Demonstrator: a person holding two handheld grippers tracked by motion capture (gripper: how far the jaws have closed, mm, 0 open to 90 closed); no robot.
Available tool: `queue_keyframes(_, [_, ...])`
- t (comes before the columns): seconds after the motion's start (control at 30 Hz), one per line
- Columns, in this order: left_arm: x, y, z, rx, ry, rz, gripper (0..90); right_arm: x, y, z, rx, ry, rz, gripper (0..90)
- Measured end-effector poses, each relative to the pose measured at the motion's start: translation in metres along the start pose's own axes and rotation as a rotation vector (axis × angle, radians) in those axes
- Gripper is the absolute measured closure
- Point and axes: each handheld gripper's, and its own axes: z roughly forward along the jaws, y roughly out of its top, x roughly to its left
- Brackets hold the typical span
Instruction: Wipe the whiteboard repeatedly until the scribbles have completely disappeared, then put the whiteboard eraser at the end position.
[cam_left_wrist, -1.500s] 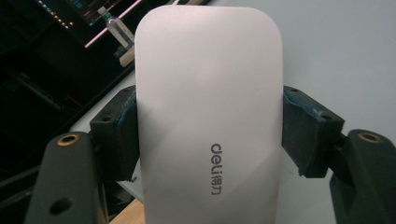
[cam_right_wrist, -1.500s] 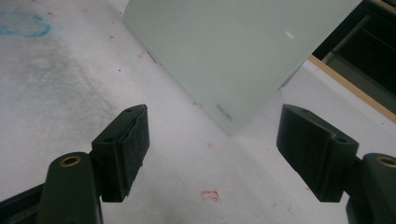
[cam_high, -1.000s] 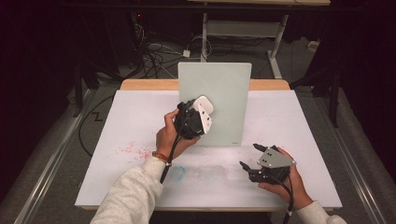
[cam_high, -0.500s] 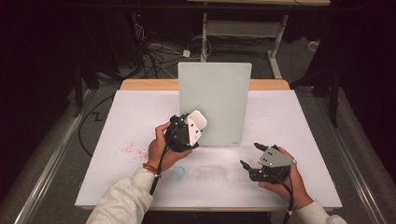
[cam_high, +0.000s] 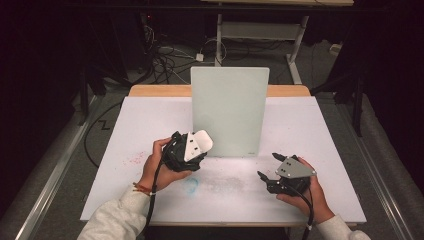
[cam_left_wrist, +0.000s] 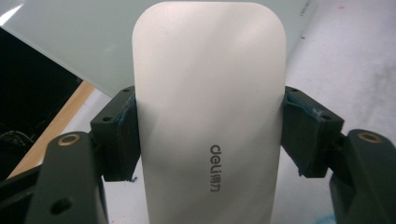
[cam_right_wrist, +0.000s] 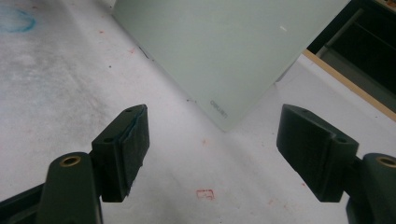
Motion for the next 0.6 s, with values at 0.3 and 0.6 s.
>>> queue_keyframes(0.3, [-0.009,0.004,-0.019,0.0,-0.146,0.042,28.8,0.0,-0.001,-0.004,0.0,-0.005,0.011,26.2])
queue_keyframes(0.6, [-0.026,0.007,0.0,0.089,-0.313,0.125,28.8,0.001,-0.002,-0.006,-0.002,0.0,0.0,26.2])
